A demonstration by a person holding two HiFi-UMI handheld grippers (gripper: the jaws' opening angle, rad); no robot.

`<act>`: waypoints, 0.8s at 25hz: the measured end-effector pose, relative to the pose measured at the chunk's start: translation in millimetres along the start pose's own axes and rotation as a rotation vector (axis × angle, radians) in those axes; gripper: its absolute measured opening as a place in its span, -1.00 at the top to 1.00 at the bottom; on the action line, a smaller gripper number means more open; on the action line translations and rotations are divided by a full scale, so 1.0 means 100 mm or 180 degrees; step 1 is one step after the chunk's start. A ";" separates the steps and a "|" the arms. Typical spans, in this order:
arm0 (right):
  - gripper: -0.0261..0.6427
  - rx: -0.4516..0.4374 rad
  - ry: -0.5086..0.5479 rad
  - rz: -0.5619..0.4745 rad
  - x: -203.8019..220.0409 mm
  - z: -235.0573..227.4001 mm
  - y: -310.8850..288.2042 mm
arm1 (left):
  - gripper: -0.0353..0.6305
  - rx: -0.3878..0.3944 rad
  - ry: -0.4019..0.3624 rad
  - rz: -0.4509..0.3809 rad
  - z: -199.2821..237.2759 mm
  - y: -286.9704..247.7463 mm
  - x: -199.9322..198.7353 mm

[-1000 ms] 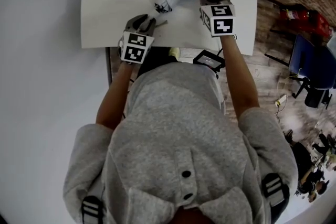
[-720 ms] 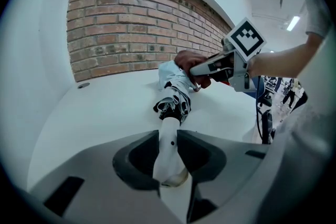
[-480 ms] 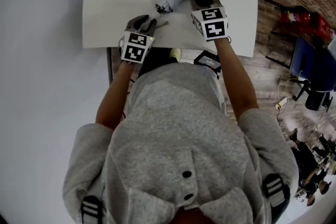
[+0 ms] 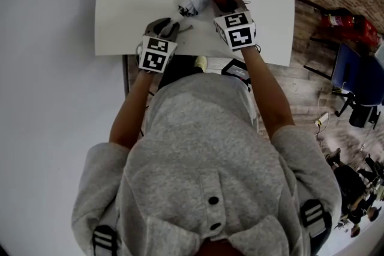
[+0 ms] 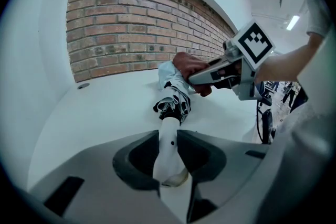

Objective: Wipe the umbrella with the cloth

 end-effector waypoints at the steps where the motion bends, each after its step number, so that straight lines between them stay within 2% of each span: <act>1: 0.68 -0.0007 0.0000 -0.0001 0.01 0.01 0.00 | 0.55 -0.0005 -0.0003 -0.0006 0.00 0.00 0.00; 12: 0.68 -0.0062 -0.0005 0.0058 0.08 0.11 -0.01 | 0.55 0.0009 -0.0004 -0.0020 0.01 0.00 0.00; 20: 0.68 -0.0250 0.0115 0.0143 0.15 0.32 -0.04 | 0.55 0.0005 0.0001 -0.0016 0.01 0.01 0.02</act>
Point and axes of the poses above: the fingertips, and each gripper's own axes: y backward along the fingers, z to its left, x out of its underside, the point moved 8 cm from there along y, backward along the fingers, and after that the axes turned 4 degrees about -z, right-handed, at the moved point
